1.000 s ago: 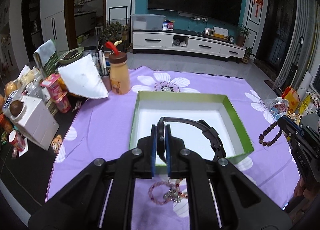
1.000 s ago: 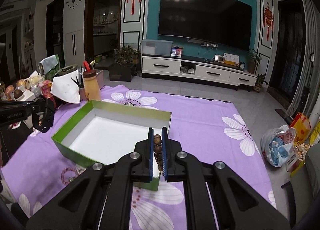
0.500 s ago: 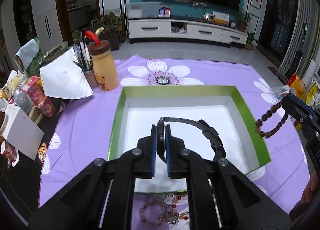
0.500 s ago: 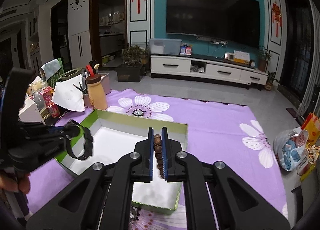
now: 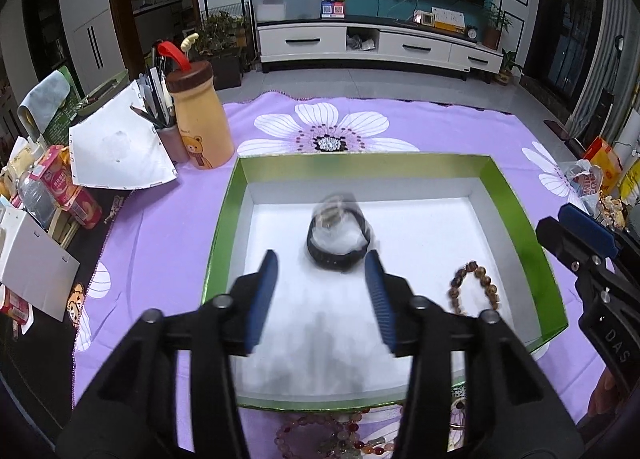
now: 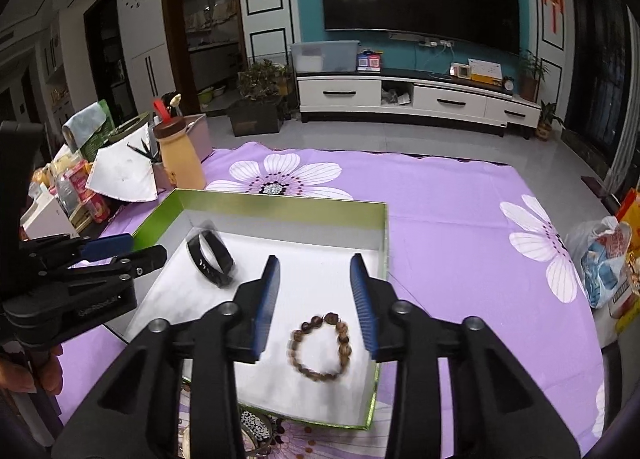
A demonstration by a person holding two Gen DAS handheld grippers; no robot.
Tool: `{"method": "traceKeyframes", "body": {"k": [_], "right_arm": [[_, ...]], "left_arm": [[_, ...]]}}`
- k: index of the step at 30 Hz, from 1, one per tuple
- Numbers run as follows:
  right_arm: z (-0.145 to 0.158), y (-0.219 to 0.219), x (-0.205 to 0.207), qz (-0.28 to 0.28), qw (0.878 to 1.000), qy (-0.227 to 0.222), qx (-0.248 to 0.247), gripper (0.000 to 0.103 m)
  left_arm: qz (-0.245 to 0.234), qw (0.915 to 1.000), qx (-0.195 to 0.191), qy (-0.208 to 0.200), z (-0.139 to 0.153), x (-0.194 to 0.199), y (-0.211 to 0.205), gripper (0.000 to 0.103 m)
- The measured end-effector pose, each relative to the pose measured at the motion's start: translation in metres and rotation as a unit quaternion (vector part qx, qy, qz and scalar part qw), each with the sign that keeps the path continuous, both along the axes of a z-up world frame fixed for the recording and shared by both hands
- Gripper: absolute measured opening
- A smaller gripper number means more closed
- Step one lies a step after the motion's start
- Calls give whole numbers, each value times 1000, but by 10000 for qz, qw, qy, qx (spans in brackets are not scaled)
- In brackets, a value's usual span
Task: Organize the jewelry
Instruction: 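Open both grippers to drop the watch and bracelet inside the box, then move both open grippers back toward the jewelry pile beside the box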
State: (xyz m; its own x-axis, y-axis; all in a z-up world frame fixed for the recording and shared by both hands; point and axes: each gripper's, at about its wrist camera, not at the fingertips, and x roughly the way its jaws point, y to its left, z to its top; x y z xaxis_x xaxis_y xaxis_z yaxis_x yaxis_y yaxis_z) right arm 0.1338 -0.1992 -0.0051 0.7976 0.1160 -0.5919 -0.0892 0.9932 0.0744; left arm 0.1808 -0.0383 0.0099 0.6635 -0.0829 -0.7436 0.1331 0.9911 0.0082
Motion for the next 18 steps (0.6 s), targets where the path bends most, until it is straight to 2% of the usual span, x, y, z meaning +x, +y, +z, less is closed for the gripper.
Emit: {"method": "traceKeyframes", "body": {"k": [5,8,12,18], "right_arm": [[5,-15,-18,-120,9997,-58,200,51],[7,-22,-31,-130,9996,-64,235,54],[8,-37,-56,-189,9994,-77,294,58],[8,-55,-88,-263,9990,-30,365,58]], "left_arm": [[-21,9999,-45,-160,14,-14,3,71],[-31,9997,-46,-223,21,-24,5,77],[-5,9996,-114,-243,26,-40,14,83],[145,9994,-227,-221,28,-65,37,83]]}}
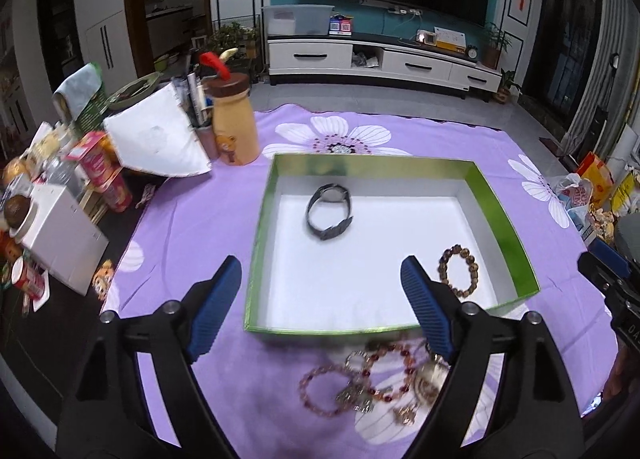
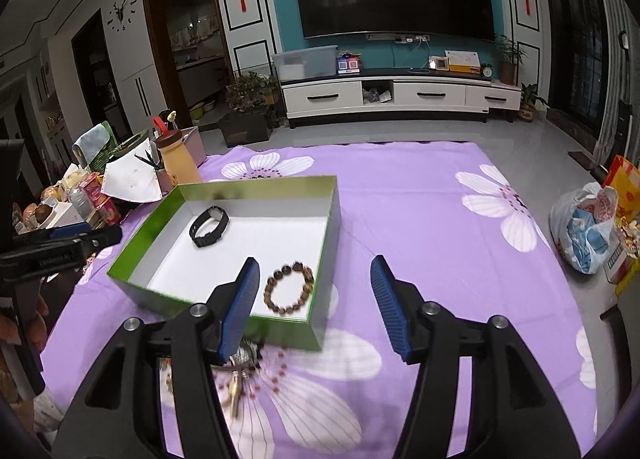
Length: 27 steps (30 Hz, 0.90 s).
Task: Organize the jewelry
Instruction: 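Move both open grippers back toward the jewelry pile beside the box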
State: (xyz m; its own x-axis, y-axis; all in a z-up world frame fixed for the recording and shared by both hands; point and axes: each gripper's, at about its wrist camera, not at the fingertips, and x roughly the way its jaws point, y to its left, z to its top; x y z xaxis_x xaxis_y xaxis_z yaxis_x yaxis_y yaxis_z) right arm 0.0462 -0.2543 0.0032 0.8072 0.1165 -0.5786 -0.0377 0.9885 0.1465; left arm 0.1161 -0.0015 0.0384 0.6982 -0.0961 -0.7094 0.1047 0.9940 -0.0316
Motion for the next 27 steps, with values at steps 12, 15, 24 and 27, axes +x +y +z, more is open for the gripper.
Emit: {"method": "traceKeyframes", "body": {"k": [12,15,24,27], "right_arm": [[-7,-1,-38,99,9996,190,165,58],[-11,3,-45,175,9994,250,179,58],[-25,26,-63,798,9952,438,358,58],[-36,42,-69,1260,9890,572,519,58]], "left_arm": [[417,9982,-330,264,-13,-44,45,84],[488,9974,-391,365,-20,-53,53,84],[372,9958,-583,602,-45,-78,59,84],[277,9955,-605,674,-56,-83,58,84]]}}
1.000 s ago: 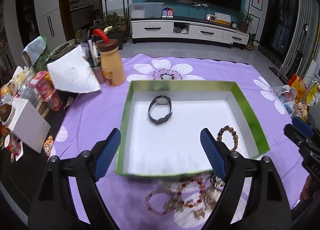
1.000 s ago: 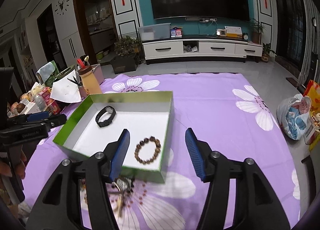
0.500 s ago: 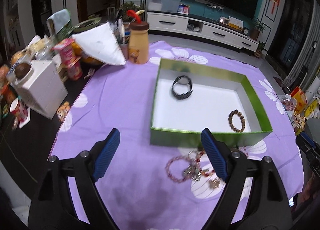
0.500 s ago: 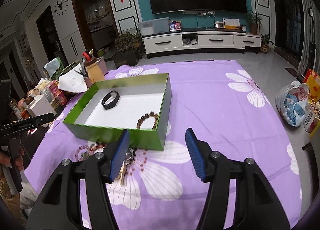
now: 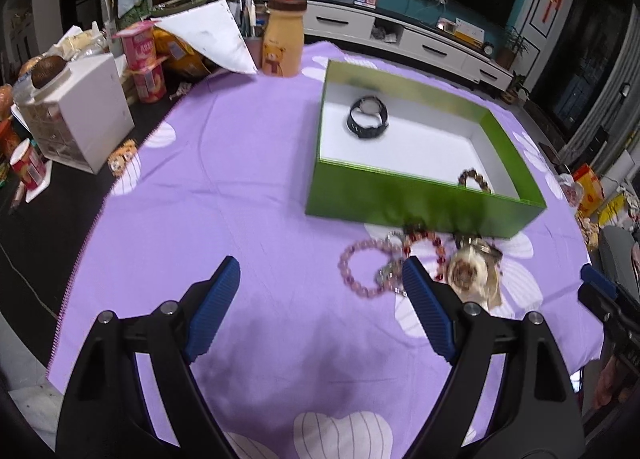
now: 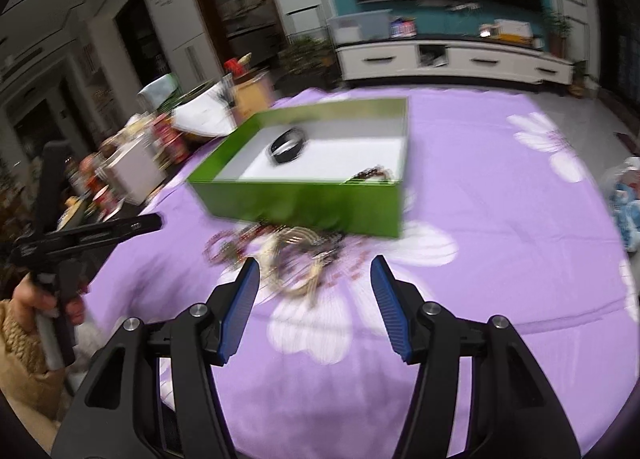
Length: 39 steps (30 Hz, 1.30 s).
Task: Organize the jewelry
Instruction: 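Move both open grippers back toward the jewelry pile beside the box, then grasp the pink bead bracelet with the left gripper while the right gripper grasps the gold charm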
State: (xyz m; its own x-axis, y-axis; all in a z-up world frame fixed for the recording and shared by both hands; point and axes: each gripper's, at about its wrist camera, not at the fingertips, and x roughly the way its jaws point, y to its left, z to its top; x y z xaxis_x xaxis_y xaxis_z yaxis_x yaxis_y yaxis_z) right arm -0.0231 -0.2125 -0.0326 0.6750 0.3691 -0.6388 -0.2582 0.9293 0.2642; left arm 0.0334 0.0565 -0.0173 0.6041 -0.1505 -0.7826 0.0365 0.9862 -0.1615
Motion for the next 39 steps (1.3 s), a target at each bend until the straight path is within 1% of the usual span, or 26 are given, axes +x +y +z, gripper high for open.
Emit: {"method": "traceKeyframes", "body": {"k": [4,6,8,13,21,24,25,26,28,31,33,36,38,39], "right_arm": [[-21,27,0,628,9973,312,220,58],[-32,43,0,800,9957,422,183,57],[-40,55,6,904,9944,525,165,47],[-56,76,25,927,9935,665,-67,37],[-68,97,51,733,9937,687,-491,36],[-72,101,57,678,9934,703,-601,25],[-73,102,58,648,9933,682,-671,19],[-74,102,59,611,9933,644,-739,14],[-74,101,61,555,9936,617,-763,13],[-73,100,58,531,9940,563,-772,13],[-69,97,55,553,9947,530,-681,13],[-56,86,45,627,9963,403,-428,13],[-49,81,39,636,9969,317,-348,13],[-45,77,36,631,9971,272,-316,13]], "left_arm": [[-19,9999,-65,157,-15,-3,2,84],[15,9997,-94,227,-20,-3,5,84],[35,9996,-103,253,-23,-4,7,84],[14,9996,-136,243,-25,-4,11,84],[-223,9993,-260,174,-29,-2,10,84],[-293,9991,-233,200,-32,2,7,84],[-311,9990,-219,216,-34,5,6,84],[-316,9990,-206,231,-36,7,5,84],[-313,9989,-210,274,-39,14,4,83],[-377,9987,-168,288,-43,24,-2,77],[-438,9985,-60,308,-47,31,-9,64],[-513,9980,168,328,-54,41,-18,53],[-572,9975,223,345,-58,45,-22,50],[-610,9972,257,357,-59,46,-24,44]]}}
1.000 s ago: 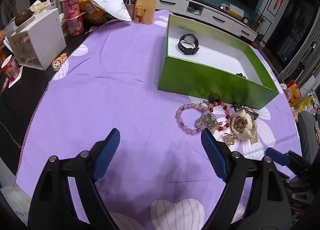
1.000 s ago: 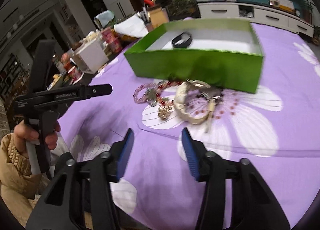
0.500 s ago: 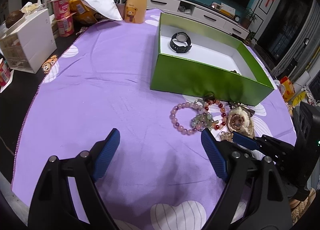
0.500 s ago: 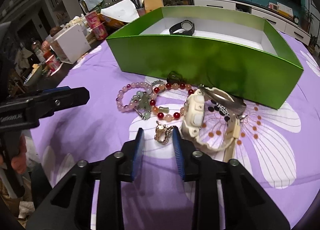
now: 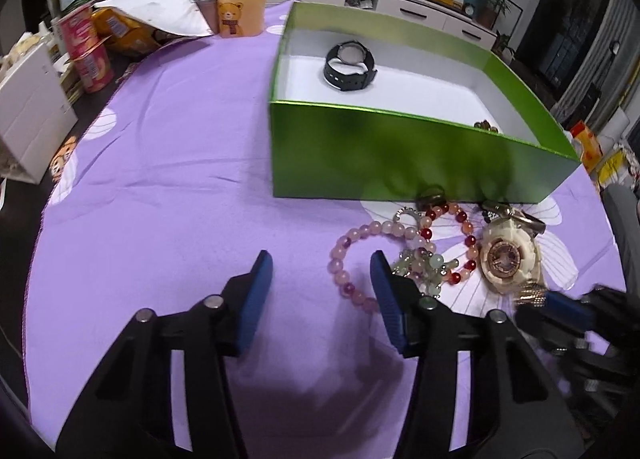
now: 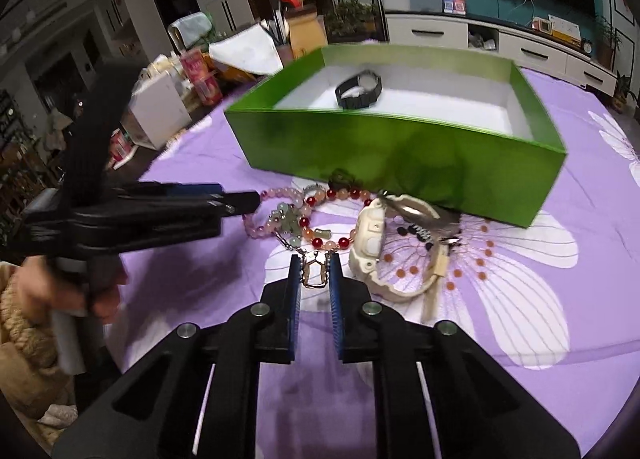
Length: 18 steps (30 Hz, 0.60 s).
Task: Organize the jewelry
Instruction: 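Grasp the pink bead bracelet with the left gripper while the right gripper grasps the gold charm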
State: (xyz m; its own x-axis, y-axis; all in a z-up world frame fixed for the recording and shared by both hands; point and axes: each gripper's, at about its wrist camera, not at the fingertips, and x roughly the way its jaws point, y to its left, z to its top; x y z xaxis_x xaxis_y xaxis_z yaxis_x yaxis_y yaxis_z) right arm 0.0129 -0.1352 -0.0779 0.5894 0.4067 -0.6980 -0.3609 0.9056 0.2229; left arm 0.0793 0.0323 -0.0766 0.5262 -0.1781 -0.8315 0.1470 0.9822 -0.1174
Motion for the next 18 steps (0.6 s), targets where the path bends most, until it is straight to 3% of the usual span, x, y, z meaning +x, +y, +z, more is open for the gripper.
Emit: {"method": "traceKeyframes", "body": {"k": [4,6,12,18], "right_arm": [[9,-11,-7,-74,9998,-114,110,13],[11,-18,-9,-150,9996,-162,148,13],[14,-27,-10,-308,9991,-195,196,13],[15,-31,-11,-360,9989,-200,231,13]], "left_arm": [[-179,9993,311,-89,-6,-1,-10,26],[-234,9991,328,-140,-6,-1,-11,11],[-174,9997,122,-121,-3,-3,-6,7],[-174,9976,-162,-654,41,-13,-4,7]]}}
